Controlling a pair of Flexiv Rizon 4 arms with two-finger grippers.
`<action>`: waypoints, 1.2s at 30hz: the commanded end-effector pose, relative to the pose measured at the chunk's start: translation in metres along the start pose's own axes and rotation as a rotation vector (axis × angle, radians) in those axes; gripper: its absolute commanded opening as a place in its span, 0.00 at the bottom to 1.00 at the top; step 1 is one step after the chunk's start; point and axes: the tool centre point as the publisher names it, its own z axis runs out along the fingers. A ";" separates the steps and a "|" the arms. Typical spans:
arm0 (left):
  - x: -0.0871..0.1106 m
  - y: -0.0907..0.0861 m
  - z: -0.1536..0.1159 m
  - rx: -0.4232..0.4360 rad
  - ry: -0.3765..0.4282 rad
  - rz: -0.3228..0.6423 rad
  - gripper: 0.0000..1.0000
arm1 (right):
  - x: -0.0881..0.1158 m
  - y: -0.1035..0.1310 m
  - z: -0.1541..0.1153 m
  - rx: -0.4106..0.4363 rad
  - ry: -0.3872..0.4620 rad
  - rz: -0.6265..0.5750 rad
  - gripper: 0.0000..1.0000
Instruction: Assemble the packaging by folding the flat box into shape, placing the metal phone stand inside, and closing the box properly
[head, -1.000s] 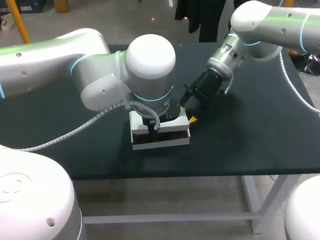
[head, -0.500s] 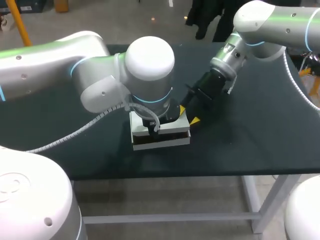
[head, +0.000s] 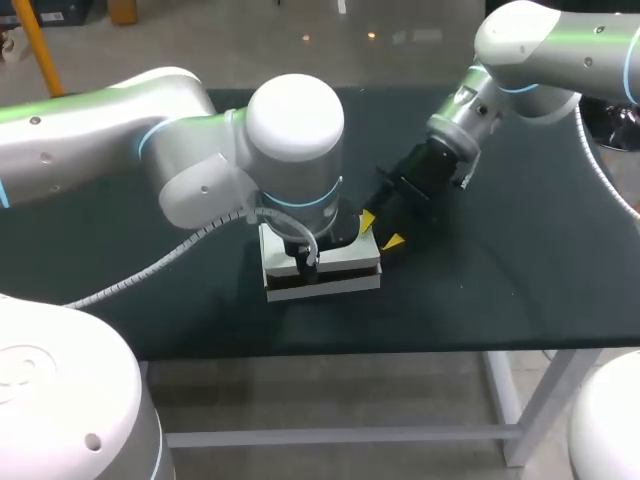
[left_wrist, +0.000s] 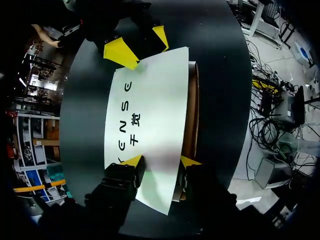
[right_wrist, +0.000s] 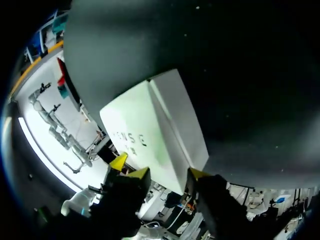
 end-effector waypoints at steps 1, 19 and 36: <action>0.003 0.001 0.002 0.003 -0.001 -0.001 0.45 | 0.000 -0.002 0.000 -0.006 -0.002 0.000 0.50; 0.007 0.002 0.002 0.011 0.012 0.008 0.47 | 0.005 -0.009 0.000 -0.032 -0.003 -0.050 0.33; 0.009 0.002 0.003 0.013 0.021 0.016 0.49 | 0.008 -0.020 0.014 -0.103 -0.072 -0.160 0.00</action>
